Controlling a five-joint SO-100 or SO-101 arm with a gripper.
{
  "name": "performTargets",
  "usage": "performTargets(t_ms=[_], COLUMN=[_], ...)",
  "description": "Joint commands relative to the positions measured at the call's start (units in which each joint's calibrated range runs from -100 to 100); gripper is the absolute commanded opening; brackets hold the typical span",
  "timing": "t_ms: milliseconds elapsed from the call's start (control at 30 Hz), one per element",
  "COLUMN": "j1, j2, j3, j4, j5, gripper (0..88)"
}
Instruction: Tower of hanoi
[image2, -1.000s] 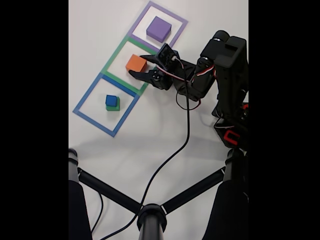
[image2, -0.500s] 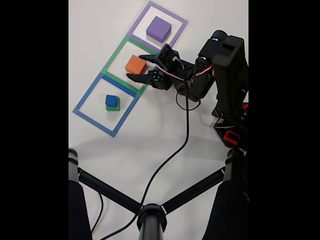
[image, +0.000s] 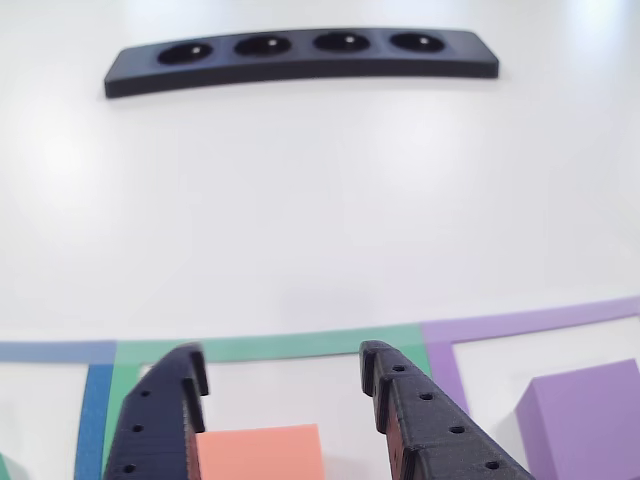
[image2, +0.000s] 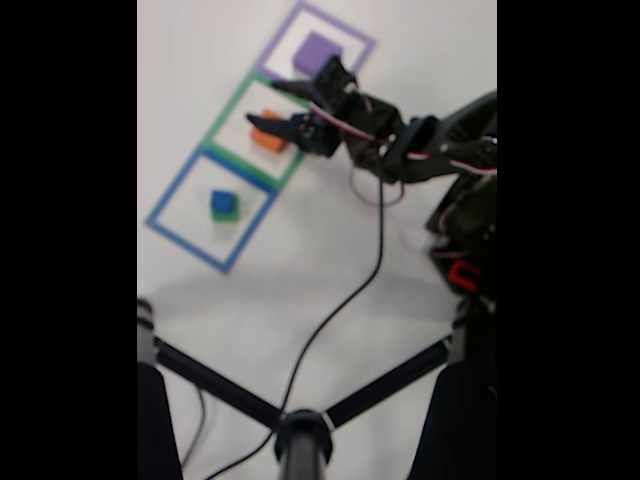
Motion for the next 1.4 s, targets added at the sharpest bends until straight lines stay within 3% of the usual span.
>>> performTargets(t_ms=[0, 167, 433, 667, 900, 1200, 1367], j1=[0.07, -1.30, -5.50, -9.16, -13.81, -17.93, -18.00], j2=[-18.28, -31.42, -35.59, -35.19, -38.31, -39.99, -41.11], j3=[-1.98, -10.79, -38.78, -57.13, -60.86, -61.68, -56.59], j4=[21.90, 50.47, 91.99, 115.63, 123.72, 125.02, 119.11], j5=[0.00, 0.00, 0.00, 0.00, 0.00, 0.00, 0.00], gripper=[2.6, 0.0, 0.0, 0.0, 0.0, 1.1, 14.4])
